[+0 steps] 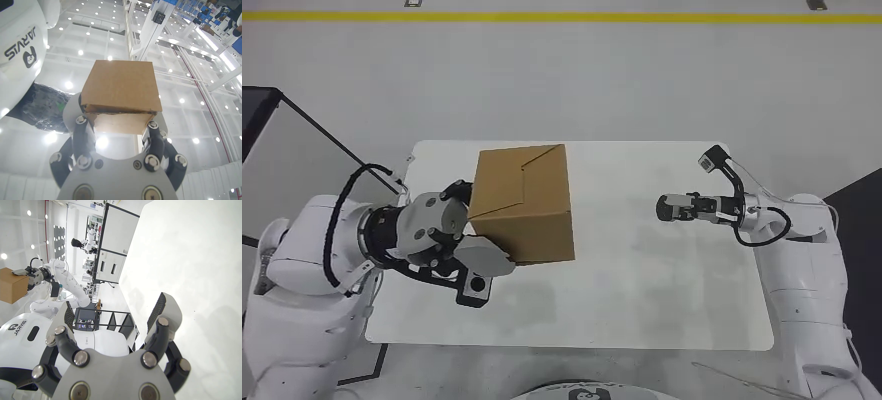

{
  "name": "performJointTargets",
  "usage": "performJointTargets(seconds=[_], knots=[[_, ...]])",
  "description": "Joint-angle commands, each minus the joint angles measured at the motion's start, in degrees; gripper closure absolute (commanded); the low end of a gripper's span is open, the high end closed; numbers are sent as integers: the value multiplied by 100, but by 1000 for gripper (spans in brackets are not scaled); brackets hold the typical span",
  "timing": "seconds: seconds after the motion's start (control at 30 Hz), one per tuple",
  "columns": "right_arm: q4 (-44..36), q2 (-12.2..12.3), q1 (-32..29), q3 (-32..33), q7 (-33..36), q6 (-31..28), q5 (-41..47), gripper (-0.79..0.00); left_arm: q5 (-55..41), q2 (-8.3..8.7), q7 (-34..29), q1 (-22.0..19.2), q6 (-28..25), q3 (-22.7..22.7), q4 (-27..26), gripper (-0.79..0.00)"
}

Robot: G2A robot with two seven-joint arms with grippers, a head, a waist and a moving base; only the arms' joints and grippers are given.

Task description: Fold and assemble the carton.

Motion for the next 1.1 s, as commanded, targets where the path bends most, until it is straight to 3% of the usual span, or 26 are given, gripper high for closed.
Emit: performJointTargets(seconds=[0.0,0.17,0.3,0.5,0.67,0.97,1.07], knots=[[0,0,0,0,0,0,0,-785,46,6,17,14,-113,13,22,0],[0,0,0,0,0,0,0,-785,241,14,-58,33,-423,23,9,0],[0,0,0,0,0,0,0,-785,249,27,-89,102,-1204,93,29,0],[0,0,0,0,0,0,0,-785,-723,46,-36,100,-2592,210,322,0],[0,0,0,0,0,0,0,-785,-1749,44,-64,57,-3291,242,613,0],[0,0,0,0,0,0,0,-785,-1786,49,-22,48,-3393,244,615,0],[0,0,0,0,0,0,0,-785,-2263,36,-333,149,-3864,254,678,0]])
